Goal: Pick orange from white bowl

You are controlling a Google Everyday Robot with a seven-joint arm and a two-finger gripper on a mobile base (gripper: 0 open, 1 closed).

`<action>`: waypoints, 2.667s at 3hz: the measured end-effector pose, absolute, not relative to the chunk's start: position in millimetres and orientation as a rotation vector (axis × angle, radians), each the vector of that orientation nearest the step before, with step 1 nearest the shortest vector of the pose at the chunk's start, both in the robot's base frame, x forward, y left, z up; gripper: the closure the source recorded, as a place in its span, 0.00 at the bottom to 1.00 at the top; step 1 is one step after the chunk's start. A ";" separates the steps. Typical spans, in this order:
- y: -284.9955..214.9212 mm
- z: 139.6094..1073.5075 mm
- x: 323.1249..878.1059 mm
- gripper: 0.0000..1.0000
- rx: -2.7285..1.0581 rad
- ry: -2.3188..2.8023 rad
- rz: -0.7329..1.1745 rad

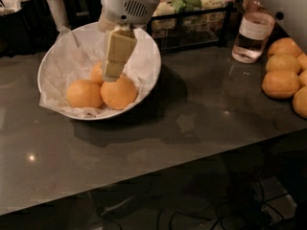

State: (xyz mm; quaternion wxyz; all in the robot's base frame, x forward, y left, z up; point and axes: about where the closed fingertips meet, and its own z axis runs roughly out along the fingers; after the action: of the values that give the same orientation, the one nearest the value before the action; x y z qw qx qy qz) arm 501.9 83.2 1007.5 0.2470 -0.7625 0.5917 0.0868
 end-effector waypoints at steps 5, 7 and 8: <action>65.9 925.2 525.5 0.25 -1.868 1.904 0.410; 59.0 907.5 541.2 0.26 -1.783 2.009 0.390; 70.2 899.6 550.6 0.26 -1.798 2.020 0.400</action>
Offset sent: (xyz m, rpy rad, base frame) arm 0.0018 0.0116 -0.0814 0.0201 0.2286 -0.0361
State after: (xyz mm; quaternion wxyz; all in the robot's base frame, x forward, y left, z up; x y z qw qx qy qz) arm 550.6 70.2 899.6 0.2024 -0.6440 0.7236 0.1434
